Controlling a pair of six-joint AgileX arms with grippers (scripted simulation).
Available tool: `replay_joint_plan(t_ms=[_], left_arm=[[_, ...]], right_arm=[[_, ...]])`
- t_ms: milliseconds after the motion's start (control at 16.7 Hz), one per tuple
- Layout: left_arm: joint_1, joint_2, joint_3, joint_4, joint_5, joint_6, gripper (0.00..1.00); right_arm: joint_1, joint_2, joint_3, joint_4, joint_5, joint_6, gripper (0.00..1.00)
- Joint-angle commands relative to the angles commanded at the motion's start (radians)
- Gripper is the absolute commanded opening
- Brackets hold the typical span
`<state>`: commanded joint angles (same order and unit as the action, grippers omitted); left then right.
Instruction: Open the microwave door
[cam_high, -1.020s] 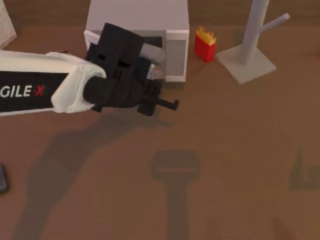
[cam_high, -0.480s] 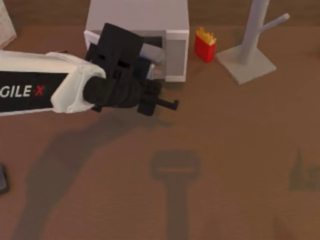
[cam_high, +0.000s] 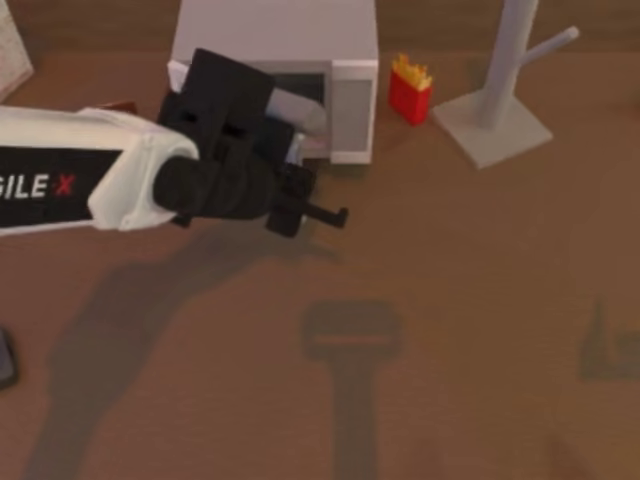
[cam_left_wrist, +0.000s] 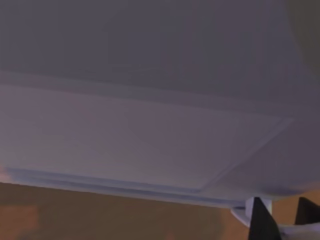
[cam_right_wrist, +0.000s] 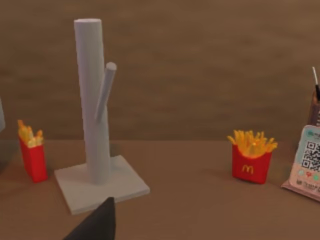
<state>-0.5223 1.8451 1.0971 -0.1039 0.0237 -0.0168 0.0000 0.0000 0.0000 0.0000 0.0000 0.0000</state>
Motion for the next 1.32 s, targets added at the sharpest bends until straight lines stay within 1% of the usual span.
replay_joint_plan(t_ms=[180,1320], left_arm=[[0.012,-0.010,-0.018,0.002,0.020,0.028,0.00],[0.012,-0.010,-0.018,0.002,0.020,0.028,0.00]], right_arm=[[0.000,0.000,0.000,0.000,0.000,0.000,1.00],[0.000,0.000,0.000,0.000,0.000,0.000,1.00]])
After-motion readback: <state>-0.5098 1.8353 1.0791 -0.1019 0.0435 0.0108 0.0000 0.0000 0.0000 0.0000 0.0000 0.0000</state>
